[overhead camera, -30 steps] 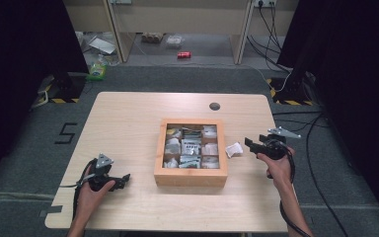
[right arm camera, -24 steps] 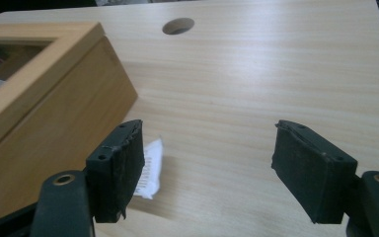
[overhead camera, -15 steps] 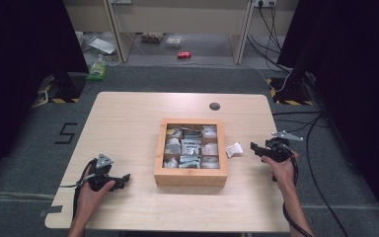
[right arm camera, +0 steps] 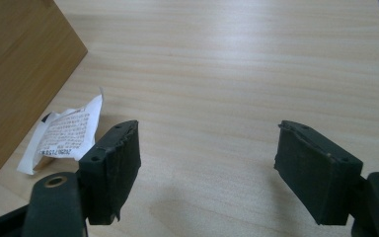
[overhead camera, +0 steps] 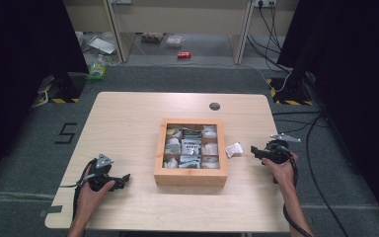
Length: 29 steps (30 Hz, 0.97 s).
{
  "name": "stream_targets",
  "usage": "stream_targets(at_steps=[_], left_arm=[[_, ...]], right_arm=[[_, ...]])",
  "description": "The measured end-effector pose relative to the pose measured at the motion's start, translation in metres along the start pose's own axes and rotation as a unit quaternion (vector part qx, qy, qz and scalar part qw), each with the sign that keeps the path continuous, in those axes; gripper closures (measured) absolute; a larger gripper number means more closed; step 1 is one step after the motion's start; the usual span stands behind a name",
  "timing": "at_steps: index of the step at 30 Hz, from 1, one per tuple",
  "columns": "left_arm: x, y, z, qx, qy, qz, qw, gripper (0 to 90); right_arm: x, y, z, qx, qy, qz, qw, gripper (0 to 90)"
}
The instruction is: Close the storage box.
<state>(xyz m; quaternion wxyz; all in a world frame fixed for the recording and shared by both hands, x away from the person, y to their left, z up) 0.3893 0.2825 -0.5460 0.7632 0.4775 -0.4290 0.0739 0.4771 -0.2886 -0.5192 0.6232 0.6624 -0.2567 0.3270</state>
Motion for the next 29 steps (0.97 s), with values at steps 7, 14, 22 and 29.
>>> stream_targets(at_steps=[7,14,22,29], left_arm=[[0.000,0.000,0.000,0.000,0.000,0.000,1.0000,0.0],[0.000,0.000,0.000,0.000,0.000,0.000,1.0000,0.0],[0.000,0.000,0.000,0.000,0.000,0.000,1.0000,0.0],[0.000,0.000,0.000,0.000,0.000,0.000,1.0000,0.0]], right_arm=[[-0.008,-0.008,-0.003,-0.003,0.017,-0.019,0.9997,21.3],[-0.011,-0.011,-0.012,-0.023,0.093,-0.015,0.9953,13.5],[-0.011,-0.012,-0.013,-0.023,0.094,-0.016,0.9952,12.7],[-0.011,-0.012,-0.013,-0.023,0.094,-0.016,0.9952,12.6]])
Point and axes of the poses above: each handheld gripper's, and its own axes: y roughly backward along the jaws, x roughly out of its top, z roughly to its right, the point moved 3 cm from there along -y, roughly forward along the jaws, and after that the axes turned 13 degrees about -x, right-handed, at the moved point
